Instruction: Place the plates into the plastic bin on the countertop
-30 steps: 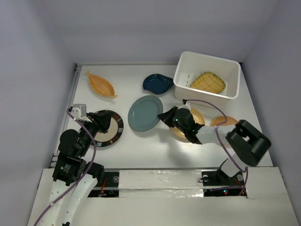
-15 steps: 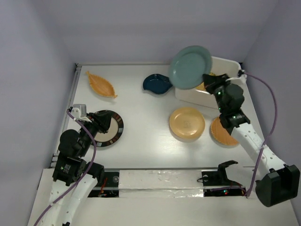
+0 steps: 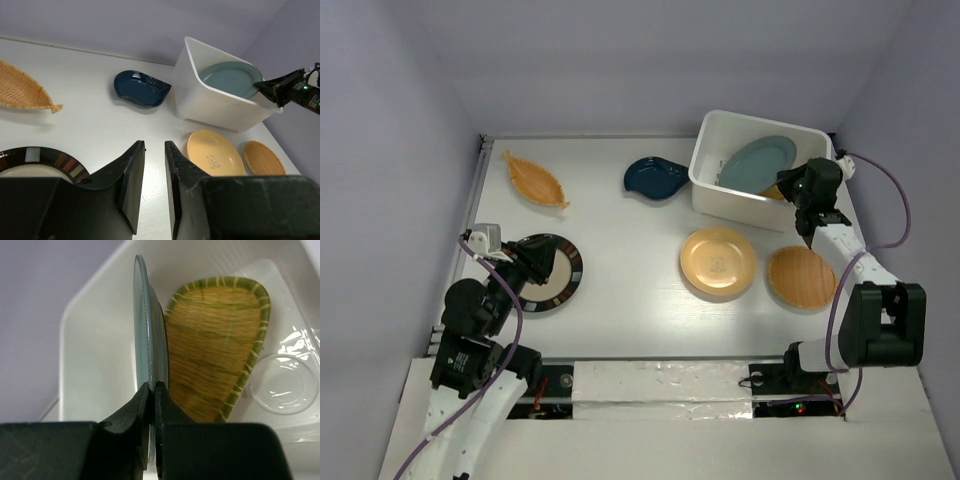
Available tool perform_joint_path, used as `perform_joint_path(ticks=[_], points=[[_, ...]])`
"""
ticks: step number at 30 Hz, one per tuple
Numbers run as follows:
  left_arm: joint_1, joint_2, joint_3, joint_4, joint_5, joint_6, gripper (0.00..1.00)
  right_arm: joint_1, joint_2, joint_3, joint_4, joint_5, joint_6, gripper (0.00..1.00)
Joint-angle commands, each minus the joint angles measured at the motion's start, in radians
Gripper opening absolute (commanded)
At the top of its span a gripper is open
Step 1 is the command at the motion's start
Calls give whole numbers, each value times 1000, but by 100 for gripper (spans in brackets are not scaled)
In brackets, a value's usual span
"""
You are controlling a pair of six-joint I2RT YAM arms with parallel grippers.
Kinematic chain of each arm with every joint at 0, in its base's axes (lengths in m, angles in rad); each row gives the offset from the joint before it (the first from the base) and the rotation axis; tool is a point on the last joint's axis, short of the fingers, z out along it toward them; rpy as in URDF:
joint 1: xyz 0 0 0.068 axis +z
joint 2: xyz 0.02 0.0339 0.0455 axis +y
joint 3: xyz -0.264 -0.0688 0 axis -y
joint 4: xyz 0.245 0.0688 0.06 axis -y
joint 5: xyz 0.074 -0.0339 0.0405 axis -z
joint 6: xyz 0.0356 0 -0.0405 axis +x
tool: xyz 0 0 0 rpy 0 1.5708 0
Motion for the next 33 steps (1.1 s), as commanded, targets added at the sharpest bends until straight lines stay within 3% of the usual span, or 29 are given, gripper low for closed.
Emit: perform_joint_path(ticks=[1,4,10,11,14,17,20,22,24,25,26,29,30,33], points=[[-3,-15,0,34,0,-2,20,-11,7,57,169,-34,33,0],[-3,-17,2,32,0,-2,21,-11,86,82,139,-52,21,1],[-3,-21,2,31,-3,-2,21,-11,159,103,63,-23,-22,15],[-3,-21,2,32,-3,-2,21,-11,141,90,69,-11,-24,27],[-12,-20,2,31,-2,-2,21,-11,101,67,63,37,-50,46],[-12,-18,2,32,0,-2,22,-11,42,58,49,48,-81,55],[-12,-18,2,34,-2,-3,22,-11,-34,28,49,32,-104,56],[-12,-17,2,34,-2,-2,22,10,-108,-2,78,-21,-111,53],[-12,-12,2,31,-2,-2,22,59,-155,-43,98,-61,-128,23],[-12,-9,2,32,-2,-2,22,142,-187,-52,106,-69,-137,10],[-12,-9,3,32,-2,-2,22,194,-191,-57,106,-78,-157,0],[-12,-3,5,29,-12,-2,17,417,-135,-56,123,-112,-182,0],[-12,-1,5,26,-15,-3,2,469,-104,-52,134,-160,-176,0],[-12,3,5,23,-20,-3,0,645,53,-34,201,-204,-141,0]])
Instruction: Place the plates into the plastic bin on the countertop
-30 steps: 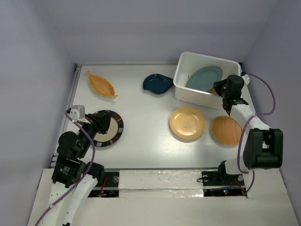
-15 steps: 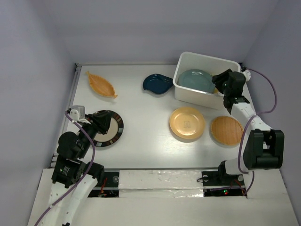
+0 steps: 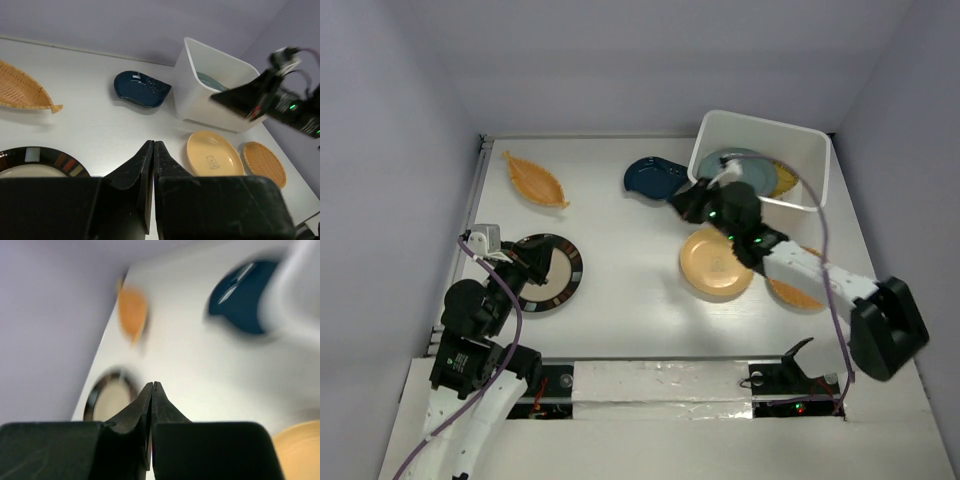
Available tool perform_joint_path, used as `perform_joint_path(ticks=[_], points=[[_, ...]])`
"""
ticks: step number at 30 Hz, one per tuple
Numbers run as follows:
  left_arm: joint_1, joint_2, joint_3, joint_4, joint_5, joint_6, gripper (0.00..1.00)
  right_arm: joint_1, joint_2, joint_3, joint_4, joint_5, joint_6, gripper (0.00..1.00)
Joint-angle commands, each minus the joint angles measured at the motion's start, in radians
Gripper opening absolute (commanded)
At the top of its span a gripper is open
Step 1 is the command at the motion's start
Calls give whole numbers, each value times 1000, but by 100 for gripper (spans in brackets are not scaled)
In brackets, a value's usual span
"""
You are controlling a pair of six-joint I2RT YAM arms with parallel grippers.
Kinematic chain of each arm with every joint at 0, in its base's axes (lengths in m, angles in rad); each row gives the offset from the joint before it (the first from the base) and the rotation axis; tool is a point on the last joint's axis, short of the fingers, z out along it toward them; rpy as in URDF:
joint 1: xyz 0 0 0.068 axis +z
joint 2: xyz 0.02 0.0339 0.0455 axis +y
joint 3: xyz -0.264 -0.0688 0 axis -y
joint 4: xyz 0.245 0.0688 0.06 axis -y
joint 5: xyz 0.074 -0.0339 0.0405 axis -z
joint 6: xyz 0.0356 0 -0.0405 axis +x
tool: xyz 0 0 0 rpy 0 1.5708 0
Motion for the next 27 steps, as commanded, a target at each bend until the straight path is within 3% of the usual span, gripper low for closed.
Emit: perform_joint_path(ticks=[1,4,5,6,9,11,16,22,25,26,27], points=[[-5,10,5,24,-15,-3,0,156,157,16,81,-93,8,0],[-5,10,6,24,-15,-5,0,287,335,52,157,-114,66,24],[-5,10,6,24,-15,-3,0,313,378,77,179,-122,99,41],[-5,12,6,26,-15,-5,0,356,460,89,215,-135,119,48],[-5,13,5,26,-10,-5,2,401,574,143,266,-165,198,62],[-5,10,5,27,-9,-3,5,431,671,160,338,-181,261,63],[-5,7,3,27,-7,-3,10,453,810,219,446,-209,372,63],[-5,1,3,27,-5,-3,12,462,968,341,438,-208,481,49],[-5,-1,3,27,-7,-5,13,462,1007,388,449,-201,522,28],[-5,-1,3,27,-7,-3,13,462,1007,388,455,-198,528,14],[-5,-1,3,27,-7,-5,13,462,989,378,463,-183,534,8]])
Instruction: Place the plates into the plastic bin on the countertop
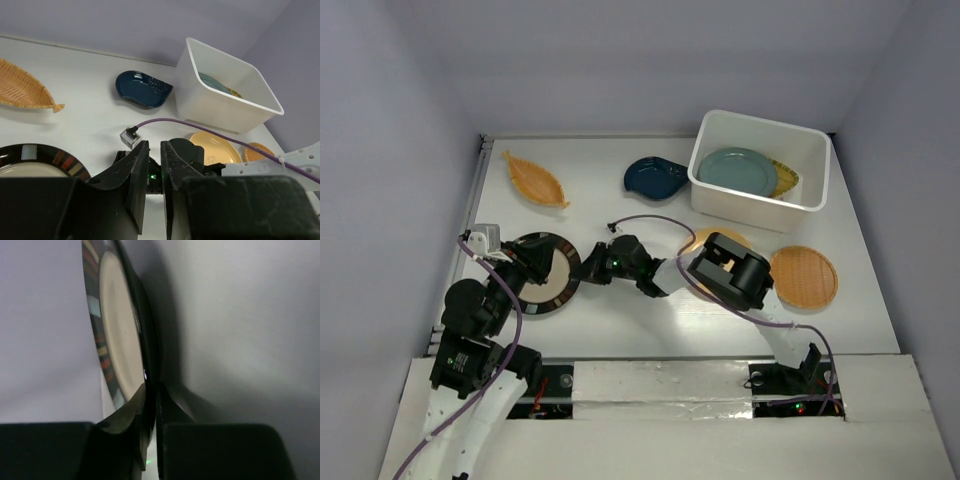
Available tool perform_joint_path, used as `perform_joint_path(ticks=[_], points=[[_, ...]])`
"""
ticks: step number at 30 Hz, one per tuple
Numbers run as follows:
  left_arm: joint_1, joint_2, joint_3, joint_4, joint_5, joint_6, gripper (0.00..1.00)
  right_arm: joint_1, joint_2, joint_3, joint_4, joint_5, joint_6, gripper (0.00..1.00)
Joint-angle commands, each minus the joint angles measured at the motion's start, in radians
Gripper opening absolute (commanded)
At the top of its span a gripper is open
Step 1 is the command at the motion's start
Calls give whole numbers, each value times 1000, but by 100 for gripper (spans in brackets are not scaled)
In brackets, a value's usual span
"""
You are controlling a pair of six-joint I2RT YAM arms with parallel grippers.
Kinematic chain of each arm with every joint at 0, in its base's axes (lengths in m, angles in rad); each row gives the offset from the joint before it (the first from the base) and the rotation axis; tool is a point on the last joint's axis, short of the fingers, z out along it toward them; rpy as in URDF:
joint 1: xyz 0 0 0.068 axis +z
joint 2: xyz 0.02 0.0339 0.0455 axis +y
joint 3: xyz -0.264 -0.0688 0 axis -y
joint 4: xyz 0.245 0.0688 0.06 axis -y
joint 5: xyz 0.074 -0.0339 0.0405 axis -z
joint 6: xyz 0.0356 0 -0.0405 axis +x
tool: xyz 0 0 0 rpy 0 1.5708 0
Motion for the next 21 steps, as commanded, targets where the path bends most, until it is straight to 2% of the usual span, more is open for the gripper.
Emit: perform_joint_path(ticks=[1,3,6,9,12,14,18,21], points=[[-5,-4,3,30,2,-1,14,8,-25,-1,59,34,31,5],[-5,-6,3,30,2,-3,14,8,-77,-60,78,58,2,0],[-5,-11,5,28,0,-3,16,8,-209,-123,94,78,-48,0],[-5,-18,8,21,-21,-6,17,8,-375,-148,46,123,-133,0],[-5,-20,9,14,-41,-11,19,-45,-554,-191,-31,189,-219,0],[-5,-21,9,13,-49,-11,19,-99,-645,-243,-71,198,-250,0],[-5,-26,9,11,-55,-15,21,-327,-921,-337,-143,246,-311,0],[-5,-23,8,11,-60,-18,22,-446,-1032,-354,-252,298,-354,0]])
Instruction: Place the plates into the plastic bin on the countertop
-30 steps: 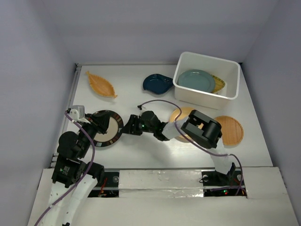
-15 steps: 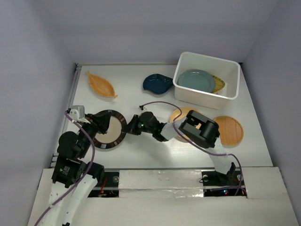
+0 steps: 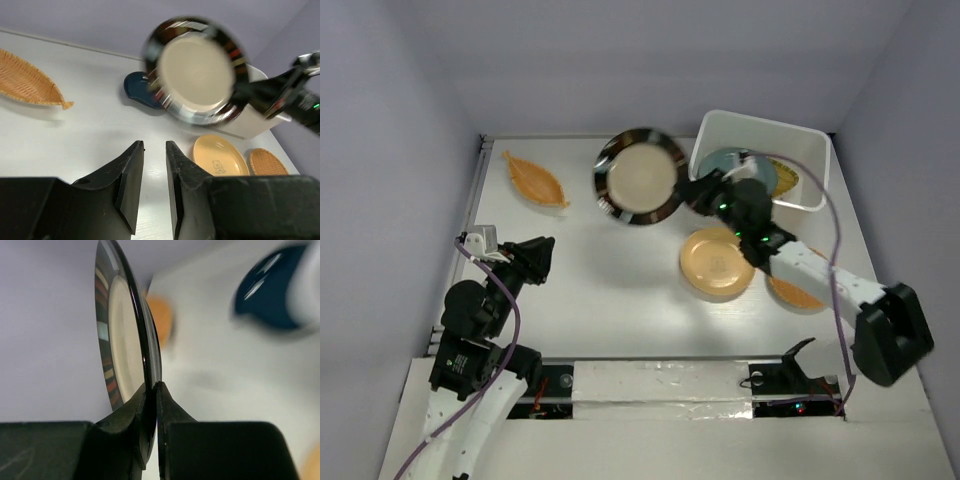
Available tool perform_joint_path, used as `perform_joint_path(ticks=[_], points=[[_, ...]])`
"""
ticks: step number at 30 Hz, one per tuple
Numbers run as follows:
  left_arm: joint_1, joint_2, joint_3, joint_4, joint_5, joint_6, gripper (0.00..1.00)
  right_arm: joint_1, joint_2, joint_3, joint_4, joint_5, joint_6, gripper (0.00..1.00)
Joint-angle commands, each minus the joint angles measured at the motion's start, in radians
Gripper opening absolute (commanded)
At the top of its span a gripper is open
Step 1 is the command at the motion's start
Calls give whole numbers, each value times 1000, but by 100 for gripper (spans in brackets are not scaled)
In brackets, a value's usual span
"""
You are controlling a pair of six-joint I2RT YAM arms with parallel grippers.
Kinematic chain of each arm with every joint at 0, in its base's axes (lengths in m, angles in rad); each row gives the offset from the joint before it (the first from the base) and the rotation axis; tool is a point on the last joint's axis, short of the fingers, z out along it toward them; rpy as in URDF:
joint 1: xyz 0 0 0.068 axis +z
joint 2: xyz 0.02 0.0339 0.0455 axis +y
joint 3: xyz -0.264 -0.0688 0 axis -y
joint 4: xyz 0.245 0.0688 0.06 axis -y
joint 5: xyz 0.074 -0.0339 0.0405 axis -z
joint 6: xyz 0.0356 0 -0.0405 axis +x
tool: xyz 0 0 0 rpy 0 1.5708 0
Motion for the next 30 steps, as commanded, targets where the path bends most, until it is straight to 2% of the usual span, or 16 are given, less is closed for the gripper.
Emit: perform_joint_path(ticks=[1,4,7,9,14,22,26,27,29,30], points=[[-5,-8,8,30,-15,-10,22,-179,-171,7,43,125,-52,0],[4,5,6,29,-21,-13,23,-337,-235,8,-1,119,-59,0],[4,12,6,24,-25,-16,24,-437,-249,34,-57,151,-68,0],[16,18,8,16,-84,-34,26,-530,-224,53,-82,134,-59,0],[37,54,16,-4,-143,-64,30,-659,-96,108,-100,36,-56,0],[38,161,28,-33,-175,-105,34,-698,29,125,-117,-35,-64,0],[38,235,22,-11,-147,-168,34,-698,61,149,-176,-23,-107,9],[38,244,19,11,-147,-180,34,-698,60,146,-177,-10,-122,15],[38,270,6,33,-156,-223,35,-698,63,140,-200,11,-133,17],[38,279,0,57,-160,-237,35,-698,61,139,-203,11,-142,22]])
